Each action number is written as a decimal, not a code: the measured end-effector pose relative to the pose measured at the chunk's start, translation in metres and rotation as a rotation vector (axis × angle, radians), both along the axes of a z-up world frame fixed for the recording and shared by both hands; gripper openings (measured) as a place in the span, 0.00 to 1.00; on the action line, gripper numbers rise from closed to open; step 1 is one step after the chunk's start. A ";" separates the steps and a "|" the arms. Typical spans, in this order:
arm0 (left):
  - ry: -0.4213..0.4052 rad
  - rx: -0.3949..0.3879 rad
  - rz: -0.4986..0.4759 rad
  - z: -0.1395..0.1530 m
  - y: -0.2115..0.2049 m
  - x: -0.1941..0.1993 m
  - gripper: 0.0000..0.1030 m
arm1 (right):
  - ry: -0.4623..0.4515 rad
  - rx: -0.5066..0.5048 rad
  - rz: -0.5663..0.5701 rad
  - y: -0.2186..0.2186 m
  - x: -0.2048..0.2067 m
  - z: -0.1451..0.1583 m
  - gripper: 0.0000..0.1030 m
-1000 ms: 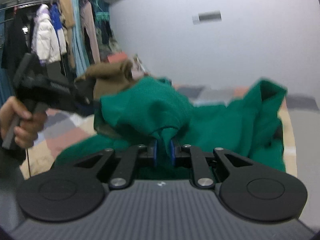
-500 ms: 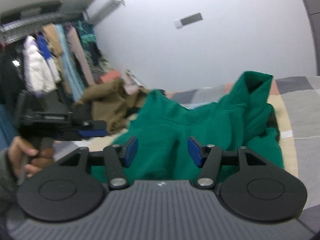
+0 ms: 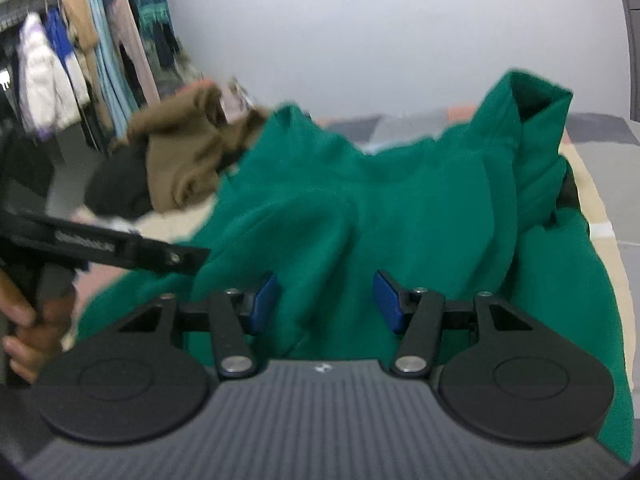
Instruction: Fold large clothes
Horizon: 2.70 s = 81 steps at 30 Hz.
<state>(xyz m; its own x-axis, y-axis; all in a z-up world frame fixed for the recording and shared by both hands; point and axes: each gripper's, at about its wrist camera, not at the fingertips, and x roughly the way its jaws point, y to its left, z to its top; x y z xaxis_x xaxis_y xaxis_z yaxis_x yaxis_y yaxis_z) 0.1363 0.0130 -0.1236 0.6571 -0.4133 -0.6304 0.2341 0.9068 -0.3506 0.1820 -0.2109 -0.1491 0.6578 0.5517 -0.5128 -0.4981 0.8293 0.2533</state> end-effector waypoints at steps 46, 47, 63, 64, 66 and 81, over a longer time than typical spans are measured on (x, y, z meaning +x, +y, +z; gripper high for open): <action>-0.003 -0.015 0.117 0.010 0.042 0.174 0.13 | -0.001 0.152 -0.235 -0.040 0.165 0.018 0.19; -0.035 -0.018 0.120 0.018 0.044 0.179 0.13 | -0.018 0.139 -0.241 -0.039 0.171 0.022 0.19; -0.037 0.070 0.185 -0.011 0.047 0.241 0.19 | 0.017 -0.059 -0.321 0.011 0.249 -0.031 0.20; -0.032 0.062 0.176 -0.010 0.048 0.238 0.26 | 0.018 -0.064 -0.322 0.011 0.247 -0.031 0.20; -0.031 0.064 0.166 -0.005 0.046 0.228 0.39 | 0.034 -0.043 -0.331 0.008 0.242 -0.026 0.23; -0.149 0.031 0.038 0.033 0.006 0.082 0.64 | -0.037 0.134 -0.216 -0.013 0.116 0.025 0.68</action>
<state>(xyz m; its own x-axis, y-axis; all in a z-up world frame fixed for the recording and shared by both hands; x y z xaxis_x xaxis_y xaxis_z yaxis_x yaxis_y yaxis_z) 0.2183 0.0192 -0.0902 0.7589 -0.3687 -0.5368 0.2471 0.9257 -0.2864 0.2977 -0.2238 -0.1239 0.7844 0.4582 -0.4181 -0.3242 0.8775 0.3534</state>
